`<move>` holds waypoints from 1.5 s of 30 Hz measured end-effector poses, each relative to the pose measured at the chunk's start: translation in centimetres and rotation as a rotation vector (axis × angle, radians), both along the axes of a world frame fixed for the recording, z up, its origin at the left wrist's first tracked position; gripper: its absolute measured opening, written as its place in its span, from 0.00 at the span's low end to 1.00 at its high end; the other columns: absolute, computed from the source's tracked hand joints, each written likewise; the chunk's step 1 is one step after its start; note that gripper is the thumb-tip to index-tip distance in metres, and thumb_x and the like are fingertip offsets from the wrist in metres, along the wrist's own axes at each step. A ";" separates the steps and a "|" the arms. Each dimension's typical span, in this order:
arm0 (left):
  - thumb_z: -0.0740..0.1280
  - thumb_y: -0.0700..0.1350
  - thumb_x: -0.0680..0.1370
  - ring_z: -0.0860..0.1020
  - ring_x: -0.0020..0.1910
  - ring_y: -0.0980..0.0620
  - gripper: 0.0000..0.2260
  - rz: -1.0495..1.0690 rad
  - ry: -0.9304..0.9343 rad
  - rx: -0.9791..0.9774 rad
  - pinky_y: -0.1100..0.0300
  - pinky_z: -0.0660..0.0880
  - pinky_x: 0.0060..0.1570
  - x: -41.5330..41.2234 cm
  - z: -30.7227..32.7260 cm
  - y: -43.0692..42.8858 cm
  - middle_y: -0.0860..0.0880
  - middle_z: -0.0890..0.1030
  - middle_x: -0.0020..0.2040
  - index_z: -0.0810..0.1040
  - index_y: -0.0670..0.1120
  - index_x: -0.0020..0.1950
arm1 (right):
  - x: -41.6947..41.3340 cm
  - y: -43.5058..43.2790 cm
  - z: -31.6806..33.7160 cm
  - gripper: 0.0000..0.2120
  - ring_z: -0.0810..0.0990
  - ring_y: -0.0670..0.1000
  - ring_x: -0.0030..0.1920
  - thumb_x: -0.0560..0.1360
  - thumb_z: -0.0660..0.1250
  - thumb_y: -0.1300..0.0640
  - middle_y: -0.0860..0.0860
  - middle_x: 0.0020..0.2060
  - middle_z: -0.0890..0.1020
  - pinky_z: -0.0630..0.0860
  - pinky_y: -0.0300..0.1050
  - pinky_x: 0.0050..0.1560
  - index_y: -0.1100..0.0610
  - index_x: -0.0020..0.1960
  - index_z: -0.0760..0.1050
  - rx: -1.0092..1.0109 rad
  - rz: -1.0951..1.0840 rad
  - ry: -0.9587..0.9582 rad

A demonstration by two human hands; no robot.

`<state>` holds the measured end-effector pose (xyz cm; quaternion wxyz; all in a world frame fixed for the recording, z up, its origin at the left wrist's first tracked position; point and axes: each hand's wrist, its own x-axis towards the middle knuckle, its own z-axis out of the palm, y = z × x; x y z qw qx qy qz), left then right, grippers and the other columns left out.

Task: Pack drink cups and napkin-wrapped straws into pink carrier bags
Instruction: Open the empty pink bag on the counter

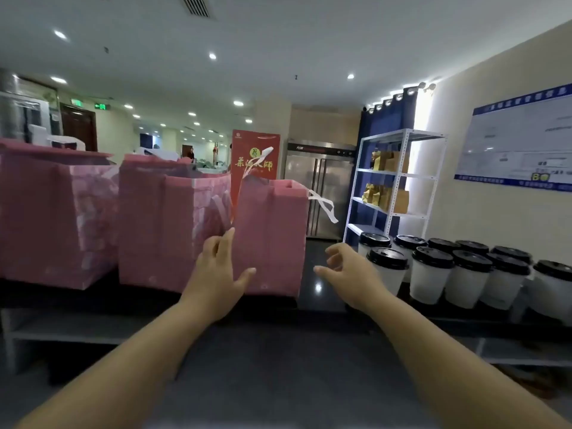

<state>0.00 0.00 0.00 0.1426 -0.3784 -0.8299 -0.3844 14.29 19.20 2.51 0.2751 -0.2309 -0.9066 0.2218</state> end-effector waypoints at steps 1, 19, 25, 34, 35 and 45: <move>0.64 0.55 0.76 0.59 0.69 0.45 0.36 0.020 0.001 0.019 0.49 0.62 0.66 -0.6 0.2 0.8 0.48 0.54 0.71 0.46 0.50 0.76 | -0.8 0.6 0.1 0.25 0.76 0.49 0.56 0.75 0.67 0.45 0.48 0.58 0.76 0.70 0.42 0.50 0.52 0.68 0.67 -0.051 -0.008 0.001; 0.59 0.38 0.80 0.75 0.57 0.48 0.14 0.038 -0.074 0.310 0.60 0.69 0.54 -4.9 0.0 6.0 0.47 0.78 0.57 0.71 0.42 0.65 | -8.3 3.3 -1.2 0.12 0.76 0.35 0.43 0.77 0.65 0.61 0.37 0.43 0.78 0.73 0.27 0.42 0.52 0.58 0.77 -0.119 0.174 0.352; 0.57 0.33 0.79 0.74 0.42 0.67 0.14 -0.073 -0.037 0.406 0.80 0.68 0.40 -0.2 0.3 3.2 0.64 0.74 0.45 0.72 0.51 0.56 | -4.1 0.4 -1.5 0.15 0.81 0.44 0.45 0.77 0.66 0.62 0.38 0.46 0.80 0.80 0.48 0.50 0.51 0.62 0.77 -0.023 0.158 0.477; 0.61 0.40 0.80 0.77 0.48 0.66 0.11 -0.258 0.093 0.422 0.78 0.68 0.43 5.3 -0.7 -5.6 0.61 0.78 0.50 0.74 0.49 0.60 | 4.4 -8.1 -3.9 0.15 0.83 0.47 0.46 0.77 0.65 0.60 0.44 0.49 0.83 0.82 0.51 0.44 0.46 0.60 0.77 -0.011 0.191 0.685; 0.61 0.41 0.79 0.77 0.46 0.65 0.11 -0.260 0.138 0.430 0.78 0.67 0.43 6.0 -0.9 -6.7 0.61 0.77 0.49 0.74 0.48 0.61 | 5.4 -9.3 -4.2 0.15 0.84 0.48 0.46 0.76 0.65 0.59 0.46 0.49 0.83 0.82 0.52 0.43 0.46 0.60 0.77 -0.015 0.197 0.705; 0.60 0.42 0.78 0.75 0.46 0.73 0.12 -0.333 0.067 0.391 0.79 0.67 0.43 13.3 -5.7 -14.8 0.67 0.76 0.47 0.73 0.55 0.58 | 14.0 -18.6 -9.0 0.16 0.83 0.43 0.47 0.75 0.67 0.64 0.42 0.50 0.84 0.80 0.41 0.49 0.50 0.60 0.78 -0.079 0.114 0.642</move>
